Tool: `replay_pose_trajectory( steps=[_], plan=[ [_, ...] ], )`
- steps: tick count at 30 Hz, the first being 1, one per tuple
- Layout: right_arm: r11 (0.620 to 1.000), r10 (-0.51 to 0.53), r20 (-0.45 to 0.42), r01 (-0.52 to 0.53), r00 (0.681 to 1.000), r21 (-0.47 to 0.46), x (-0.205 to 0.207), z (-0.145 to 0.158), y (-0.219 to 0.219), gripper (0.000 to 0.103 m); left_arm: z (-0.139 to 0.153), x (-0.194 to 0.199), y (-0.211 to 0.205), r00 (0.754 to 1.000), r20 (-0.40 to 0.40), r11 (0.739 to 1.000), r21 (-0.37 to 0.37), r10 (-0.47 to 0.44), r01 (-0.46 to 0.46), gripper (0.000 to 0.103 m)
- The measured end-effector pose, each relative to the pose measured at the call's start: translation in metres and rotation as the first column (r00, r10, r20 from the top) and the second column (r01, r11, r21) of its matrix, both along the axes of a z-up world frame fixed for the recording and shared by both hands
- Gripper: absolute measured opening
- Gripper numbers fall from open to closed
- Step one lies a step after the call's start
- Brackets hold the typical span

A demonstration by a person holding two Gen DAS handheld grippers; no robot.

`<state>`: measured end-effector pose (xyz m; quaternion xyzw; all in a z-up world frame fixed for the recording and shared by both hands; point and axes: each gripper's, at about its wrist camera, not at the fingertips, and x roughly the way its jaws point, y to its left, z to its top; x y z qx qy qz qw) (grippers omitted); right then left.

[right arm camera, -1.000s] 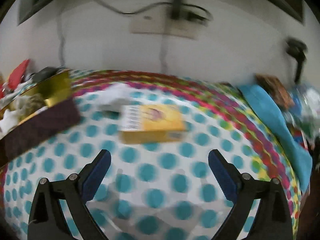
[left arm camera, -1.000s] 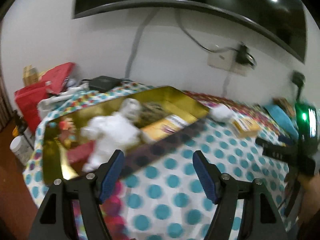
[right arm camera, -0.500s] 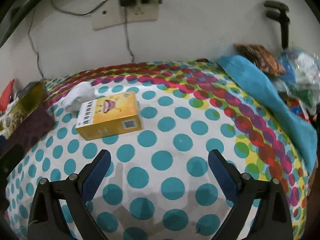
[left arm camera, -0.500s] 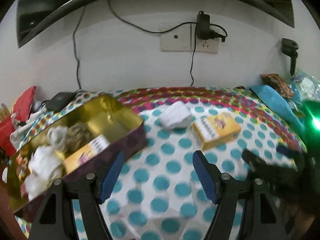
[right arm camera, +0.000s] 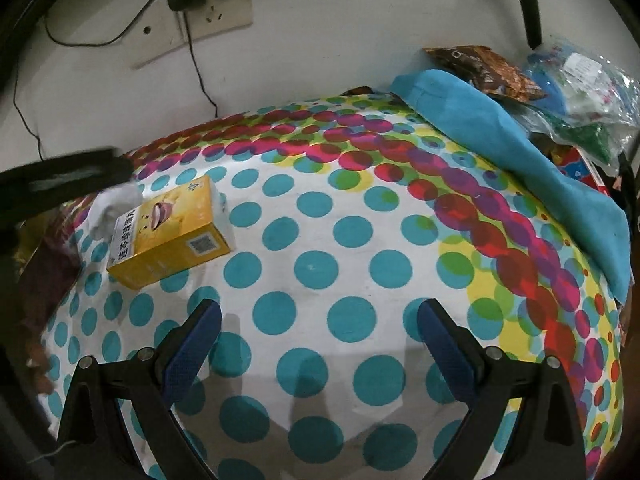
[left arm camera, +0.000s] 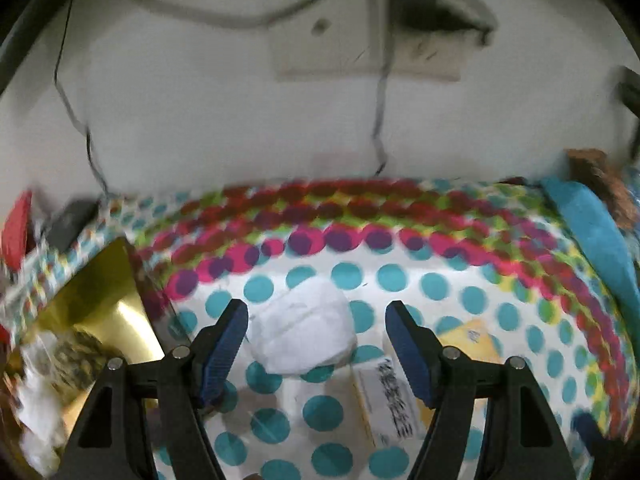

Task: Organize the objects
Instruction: 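Move left tool to the white sock and grasp it, then grasp the yellow medicine box with the right tool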

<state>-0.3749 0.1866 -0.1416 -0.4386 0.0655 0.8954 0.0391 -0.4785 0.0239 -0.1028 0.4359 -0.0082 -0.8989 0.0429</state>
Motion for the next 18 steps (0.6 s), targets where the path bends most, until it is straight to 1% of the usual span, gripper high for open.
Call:
replay_pose_trajectory(
  steps=[1, 2, 3, 4, 6, 8, 10, 11, 12, 13, 15, 16, 18],
  plan=[
    [1.000, 0.001, 0.000, -0.001, 1.000, 0.000, 0.000, 0.000, -0.001, 0.098, -0.006, -0.005, -0.003, 1.000, 0.024, 0.999, 0.037, 0.015, -0.016, 0.073],
    [1.000, 0.002, 0.000, -0.002, 1.000, -0.002, 0.001, 0.000, -0.001, 0.099, -0.010, -0.009, -0.005, 0.998, 0.043, 0.998, 0.040, 0.038, -0.040, 0.073],
    [1.000, 0.004, -0.001, -0.004, 1.000, -0.005, 0.001, 0.000, -0.001, 0.100, -0.014, -0.013, -0.008, 0.996, 0.056, 0.997, 0.018, 0.072, -0.073, 0.073],
    [1.000, 0.006, 0.000, -0.006, 1.000, -0.009, 0.000, 0.000, -0.001, 0.100, -0.016, -0.015, -0.008, 0.995, 0.057, 0.997, 0.005, 0.080, -0.081, 0.073],
    [1.000, 0.008, 0.000, -0.008, 1.000, -0.011, -0.001, 0.000, -0.001, 0.101, -0.017, -0.015, -0.006, 0.995, 0.060, 0.997, -0.009, 0.078, -0.078, 0.073],
    [1.000, 0.012, 0.001, -0.012, 1.000, -0.014, -0.001, 0.000, -0.002, 0.102, -0.020, -0.015, -0.001, 0.995, 0.074, 0.996, -0.058, 0.071, -0.067, 0.073],
    [1.000, 0.013, 0.002, -0.013, 1.000, -0.014, -0.001, 0.000, -0.002, 0.102, -0.020, -0.012, -0.001, 0.994, 0.084, 0.996, -0.058, 0.068, -0.063, 0.073],
    [1.000, 0.012, 0.001, -0.012, 1.000, -0.015, -0.001, 0.000, -0.001, 0.102, -0.019, -0.011, -0.001, 0.994, 0.094, 0.996, -0.063, 0.063, -0.057, 0.070],
    [1.000, 0.011, 0.000, -0.011, 1.000, -0.017, -0.001, 0.000, -0.001, 0.102, -0.017, -0.009, 0.002, 0.994, 0.093, 0.993, -0.102, 0.062, -0.052, 0.051],
    [1.000, 0.011, 0.000, -0.011, 1.000, -0.018, -0.001, 0.000, -0.002, 0.102, -0.015, -0.009, 0.003, 0.995, 0.087, 0.994, -0.105, 0.046, -0.037, 0.050],
    [1.000, 0.010, 0.000, -0.010, 1.000, -0.015, -0.001, 0.000, -0.002, 0.102, -0.008, -0.004, -0.002, 0.993, 0.115, 1.000, -0.016, 0.007, -0.005, 0.049],
    [1.000, 0.010, 0.000, -0.010, 1.000, -0.016, -0.001, 0.000, -0.002, 0.102, 0.000, 0.002, -0.004, 0.995, 0.098, 1.000, -0.006, 0.004, -0.003, 0.048],
    [1.000, 0.010, 0.000, -0.010, 1.000, -0.016, -0.001, 0.000, -0.002, 0.102, 0.029, 0.021, -0.004, 1.000, 0.012, 1.000, -0.020, -0.022, 0.022, 0.048]
  ],
)
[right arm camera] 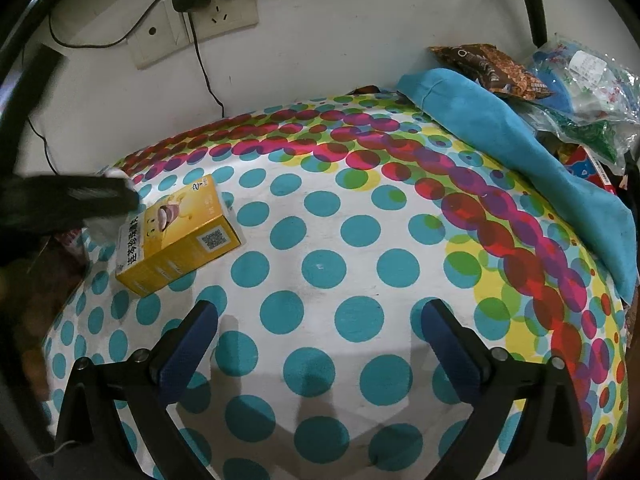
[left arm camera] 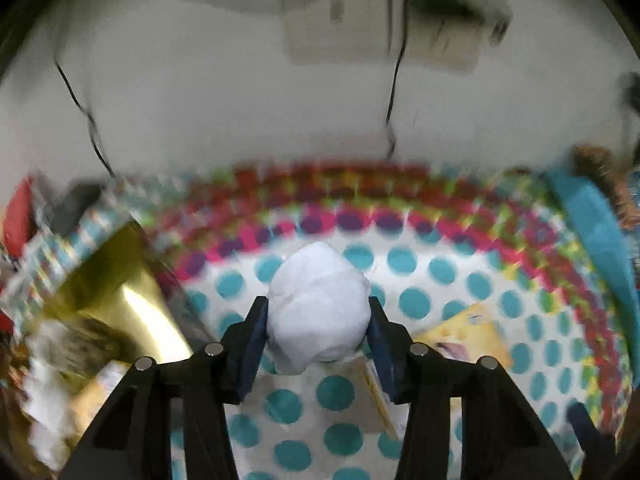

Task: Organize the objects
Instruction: 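Grasp the yellow medicine box with the right tool, then carry the white sock into the gold tin and open left tool while right holds the yellow box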

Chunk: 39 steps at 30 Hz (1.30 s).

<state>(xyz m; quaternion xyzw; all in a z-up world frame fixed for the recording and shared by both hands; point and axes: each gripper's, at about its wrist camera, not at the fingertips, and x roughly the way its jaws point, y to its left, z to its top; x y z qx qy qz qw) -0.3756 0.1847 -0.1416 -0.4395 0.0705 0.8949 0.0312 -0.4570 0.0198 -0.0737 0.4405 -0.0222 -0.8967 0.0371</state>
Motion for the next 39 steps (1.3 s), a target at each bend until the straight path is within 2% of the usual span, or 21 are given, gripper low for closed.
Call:
replay_pose_trajectory(
  steps=[4, 7, 12, 16, 19, 21, 26, 27, 28, 29, 30, 32, 34, 39],
  plan=[
    [1.000, 0.002, 0.008, -0.002, 1.000, 0.014, -0.001, -0.001, -0.001, 0.103, 0.053, 0.049, -0.009, 0.991, -0.128, 0.999, 0.004, -0.039, 0.040, 0.048],
    [0.999, 0.011, 0.016, -0.012, 1.000, 0.033, -0.003, -0.002, -0.006, 0.103, 0.066, 0.087, -0.022, 0.984, -0.174, 0.999, 0.001, -0.041, 0.042, 0.048],
    [0.996, 0.080, -0.022, -0.079, 0.997, 0.031, 0.001, 0.003, -0.016, 0.103, 0.051, 0.145, -0.044, 0.979, -0.196, 0.999, -0.015, -0.053, 0.051, 0.049],
    [0.986, 0.164, -0.086, -0.161, 0.983, 0.046, 0.005, 0.012, -0.036, 0.103, 0.027, 0.189, -0.062, 0.981, -0.193, 0.999, 0.029, -0.032, 0.038, 0.049],
    [0.979, 0.190, -0.071, -0.184, 0.979, 0.083, -0.004, 0.016, -0.054, 0.103, 0.013, 0.210, -0.066, 0.981, -0.182, 0.997, 0.037, -0.067, 0.075, 0.049],
    [0.970, 0.227, -0.062, -0.220, 0.972, 0.103, -0.013, 0.021, -0.070, 0.102, 0.007, 0.219, -0.068, 0.980, -0.184, 0.996, 0.035, -0.071, 0.078, 0.049],
    [0.937, 0.268, 0.032, -0.268, 0.963, 0.223, -0.045, 0.012, -0.105, 0.102, -0.001, 0.224, -0.076, 0.983, -0.160, 0.991, 0.087, -0.085, 0.100, 0.049],
    [0.937, 0.270, 0.044, -0.273, 0.962, 0.216, -0.049, 0.009, -0.106, 0.102, -0.001, 0.225, -0.077, 0.983, -0.159, 0.990, 0.095, -0.085, 0.101, 0.049],
    [0.941, 0.287, 0.063, -0.294, 0.956, 0.167, -0.054, 0.003, -0.105, 0.102, 0.000, 0.226, -0.077, 0.983, -0.163, 0.989, 0.099, -0.089, 0.107, 0.049],
    [0.943, 0.303, 0.071, -0.310, 0.950, 0.121, -0.057, 0.000, -0.104, 0.091, 0.002, 0.227, -0.077, 0.981, -0.169, 0.989, 0.100, -0.094, 0.113, 0.049],
    [0.944, 0.310, 0.065, -0.316, 0.948, 0.097, -0.058, -0.003, -0.103, 0.086, 0.003, 0.228, -0.076, 0.979, -0.176, 0.988, 0.099, -0.100, 0.118, 0.049],
    [0.950, 0.293, 0.022, -0.294, 0.956, 0.106, -0.052, -0.001, -0.099, 0.086, 0.006, 0.230, -0.077, 0.977, -0.189, 0.987, 0.103, -0.101, 0.122, 0.049],
    [0.954, 0.296, -0.018, -0.295, 0.955, 0.056, -0.041, 0.003, -0.093, 0.086, 0.008, 0.231, -0.080, 0.977, -0.196, 0.988, 0.106, -0.087, 0.109, 0.049],
    [0.959, 0.282, -0.091, -0.277, 0.955, 0.067, -0.007, 0.012, -0.090, 0.086, 0.009, 0.227, -0.093, 0.979, -0.203, 0.995, 0.092, -0.025, 0.044, 0.049]
  ],
)
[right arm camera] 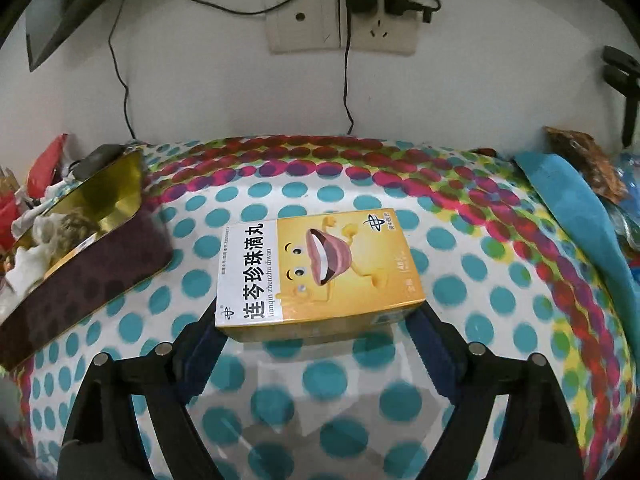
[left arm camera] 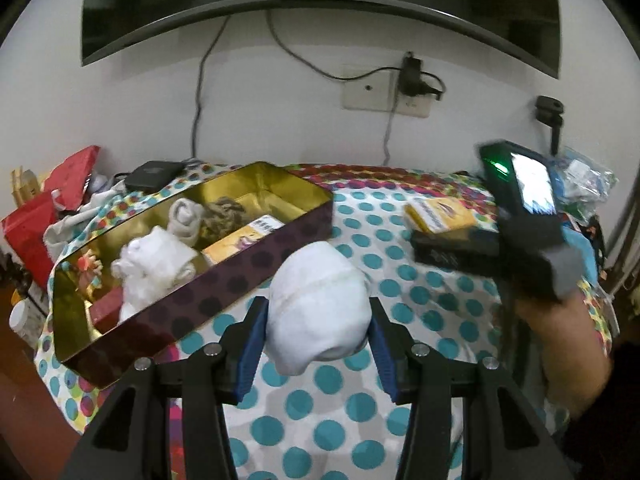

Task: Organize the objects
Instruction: 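Carry the white sock into the gold tin and open left tool while right holds the yellow box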

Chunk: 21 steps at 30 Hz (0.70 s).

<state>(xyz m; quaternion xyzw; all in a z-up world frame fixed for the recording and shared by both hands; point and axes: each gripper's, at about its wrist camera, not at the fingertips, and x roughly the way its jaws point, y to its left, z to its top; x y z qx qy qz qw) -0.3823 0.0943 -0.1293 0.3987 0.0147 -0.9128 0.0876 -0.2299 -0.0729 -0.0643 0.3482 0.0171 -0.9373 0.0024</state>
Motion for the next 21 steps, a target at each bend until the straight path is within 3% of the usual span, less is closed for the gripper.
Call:
replay_pose_trajectory(
  steps=[5, 14, 21],
  plan=[
    [0.999, 0.015, -0.062, -0.013, 0.998, 0.033, 0.027, 0.008, -0.019, 0.086, 0.001, 0.000, -0.003, 0.999, 0.007, 0.999, -0.014, 0.049, -0.049, 0.049],
    [1.000, 0.012, -0.016, -0.012, 1.000, 0.021, 0.028, 0.003, -0.022, 0.086, 0.017, 0.020, -0.002, 0.995, -0.015, 0.992, -0.071, 0.100, -0.101, 0.049],
    [1.000, -0.003, 0.000, 0.003, 1.000, 0.021, 0.026, 0.000, -0.021, 0.086, 0.021, 0.026, -0.030, 0.980, -0.027, 0.976, -0.093, 0.195, -0.196, 0.049]
  ],
)
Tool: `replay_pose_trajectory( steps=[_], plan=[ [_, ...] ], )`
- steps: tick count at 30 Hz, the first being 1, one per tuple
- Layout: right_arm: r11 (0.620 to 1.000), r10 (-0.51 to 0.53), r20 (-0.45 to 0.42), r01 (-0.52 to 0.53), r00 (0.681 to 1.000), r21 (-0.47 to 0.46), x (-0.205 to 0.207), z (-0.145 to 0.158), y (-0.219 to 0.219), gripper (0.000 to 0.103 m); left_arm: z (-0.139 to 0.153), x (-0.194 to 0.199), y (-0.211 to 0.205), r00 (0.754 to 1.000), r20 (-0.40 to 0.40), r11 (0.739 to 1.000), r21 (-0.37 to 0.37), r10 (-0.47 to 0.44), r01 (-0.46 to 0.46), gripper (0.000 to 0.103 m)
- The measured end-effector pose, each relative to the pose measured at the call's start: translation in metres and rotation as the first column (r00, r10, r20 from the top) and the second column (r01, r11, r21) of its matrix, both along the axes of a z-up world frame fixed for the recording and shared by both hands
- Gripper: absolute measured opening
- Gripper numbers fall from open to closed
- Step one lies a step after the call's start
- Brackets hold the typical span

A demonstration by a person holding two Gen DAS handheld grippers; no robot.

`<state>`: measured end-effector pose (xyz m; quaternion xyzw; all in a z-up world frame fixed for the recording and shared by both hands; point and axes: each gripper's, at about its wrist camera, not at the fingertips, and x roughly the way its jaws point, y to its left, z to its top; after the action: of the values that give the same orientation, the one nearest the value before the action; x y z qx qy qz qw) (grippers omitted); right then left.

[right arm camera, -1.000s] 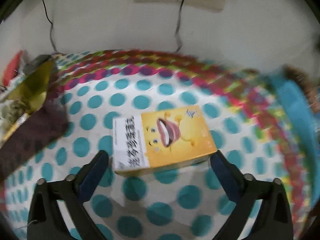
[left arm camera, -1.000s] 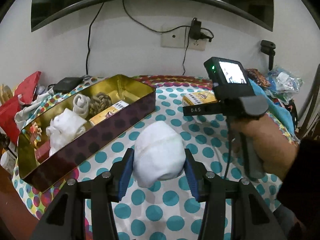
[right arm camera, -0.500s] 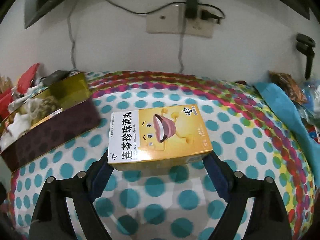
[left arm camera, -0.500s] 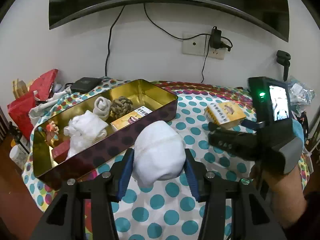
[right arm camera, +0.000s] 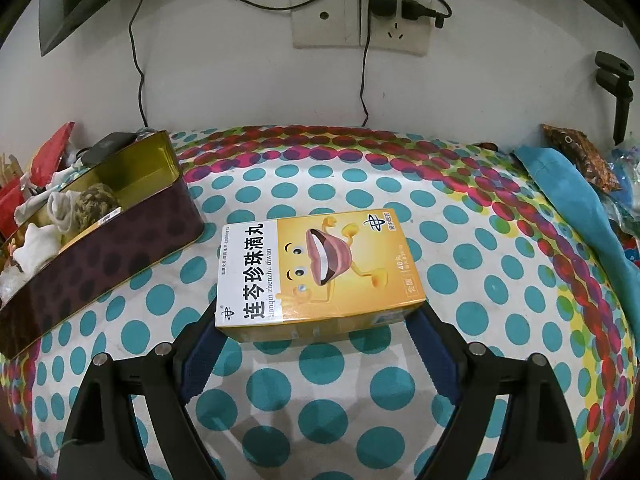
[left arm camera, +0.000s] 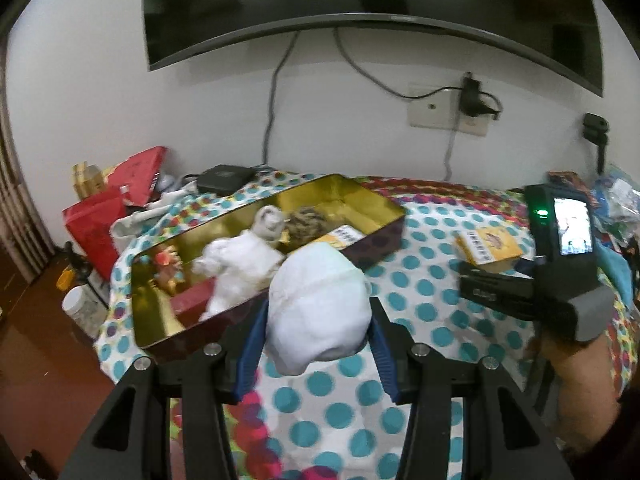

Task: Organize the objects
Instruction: 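Carry the white sock into the gold tin and open left tool while right holds the yellow box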

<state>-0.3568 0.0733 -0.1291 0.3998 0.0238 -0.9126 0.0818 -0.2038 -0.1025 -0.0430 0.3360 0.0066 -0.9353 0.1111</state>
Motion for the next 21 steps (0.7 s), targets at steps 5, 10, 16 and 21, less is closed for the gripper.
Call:
replay_pose_trajectory(
  steps=[5, 10, 16, 21],
  plan=[
    [1.000, -0.005, 0.012, 0.005, 1.000, -0.015, -0.002, -0.001, 0.003, 0.086, -0.002, -0.002, -0.023, 0.998, 0.006, 0.998, -0.002, 0.063, -0.063, 0.049],
    [1.000, -0.004, 0.015, 0.005, 1.000, -0.027, -0.002, -0.001, 0.004, 0.086, -0.009, -0.013, -0.054, 0.991, 0.021, 0.991, -0.002, 0.136, -0.136, 0.049],
    [1.000, 0.003, 0.029, -0.003, 1.000, -0.026, -0.002, -0.002, 0.002, 0.086, -0.019, -0.024, -0.079, 0.982, 0.039, 0.982, 0.004, 0.186, -0.187, 0.049],
    [1.000, 0.009, 0.031, -0.008, 0.999, -0.023, -0.003, -0.003, 0.001, 0.086, -0.024, -0.032, -0.092, 0.977, 0.042, 0.978, 0.007, 0.210, -0.210, 0.049]
  ],
)
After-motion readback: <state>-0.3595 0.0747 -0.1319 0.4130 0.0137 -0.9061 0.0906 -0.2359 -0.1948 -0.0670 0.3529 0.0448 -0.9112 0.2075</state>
